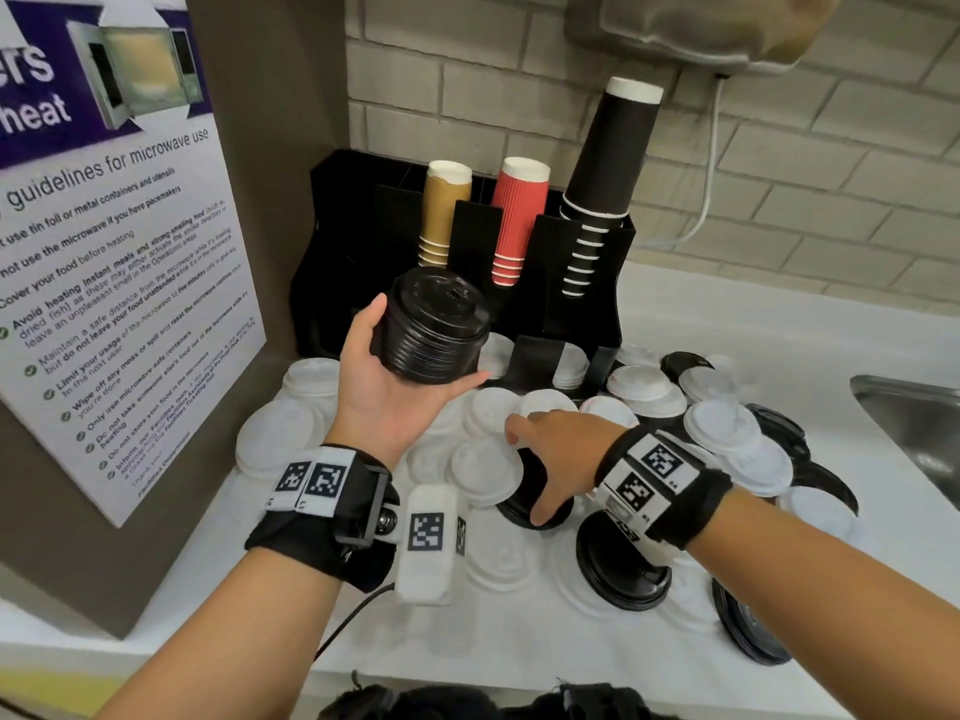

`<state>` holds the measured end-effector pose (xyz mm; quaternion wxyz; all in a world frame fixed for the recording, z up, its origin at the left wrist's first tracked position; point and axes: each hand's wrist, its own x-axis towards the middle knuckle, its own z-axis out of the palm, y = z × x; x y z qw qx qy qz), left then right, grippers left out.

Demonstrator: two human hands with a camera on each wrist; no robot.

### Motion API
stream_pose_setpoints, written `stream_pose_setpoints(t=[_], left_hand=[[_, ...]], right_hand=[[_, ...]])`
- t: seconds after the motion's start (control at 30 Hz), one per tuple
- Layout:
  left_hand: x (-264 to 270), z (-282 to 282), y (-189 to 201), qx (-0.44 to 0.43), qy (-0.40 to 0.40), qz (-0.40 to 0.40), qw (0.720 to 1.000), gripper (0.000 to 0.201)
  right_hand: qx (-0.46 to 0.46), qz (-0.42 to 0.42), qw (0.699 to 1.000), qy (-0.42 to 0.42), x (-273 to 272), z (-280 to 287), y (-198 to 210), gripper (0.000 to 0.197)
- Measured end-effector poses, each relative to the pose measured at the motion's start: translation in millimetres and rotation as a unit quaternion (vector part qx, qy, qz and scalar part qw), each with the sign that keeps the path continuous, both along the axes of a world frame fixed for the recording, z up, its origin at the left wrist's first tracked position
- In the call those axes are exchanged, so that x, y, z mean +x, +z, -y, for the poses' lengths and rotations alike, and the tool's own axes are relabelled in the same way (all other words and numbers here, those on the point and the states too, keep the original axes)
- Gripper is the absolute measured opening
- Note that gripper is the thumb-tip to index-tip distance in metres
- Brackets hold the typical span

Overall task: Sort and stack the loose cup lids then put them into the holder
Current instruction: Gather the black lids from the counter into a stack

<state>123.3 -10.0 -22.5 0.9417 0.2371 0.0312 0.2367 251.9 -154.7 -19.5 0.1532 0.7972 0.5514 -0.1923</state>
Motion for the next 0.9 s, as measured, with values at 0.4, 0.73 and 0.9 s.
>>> stream_pose_setpoints(t=[0.4, 0.73, 0.9], left_hand=[[0, -1, 0, -0.011, -0.021, -0.006, 1.000, 0.039], [5, 5, 2, 0.003, -0.034, -0.087, 0.996, 0.042], [8, 10, 2, 0.072, -0.033, -0.164, 0.983, 0.043]], right_hand=[[0.098, -0.073, 0.990, -0.066, 45, 4, 54, 0.050], [0.474, -0.397, 0.771, -0.152, 24, -1, 67, 0.034], [0.490, -0.369, 0.782, -0.112, 13, -9, 64, 0.027]])
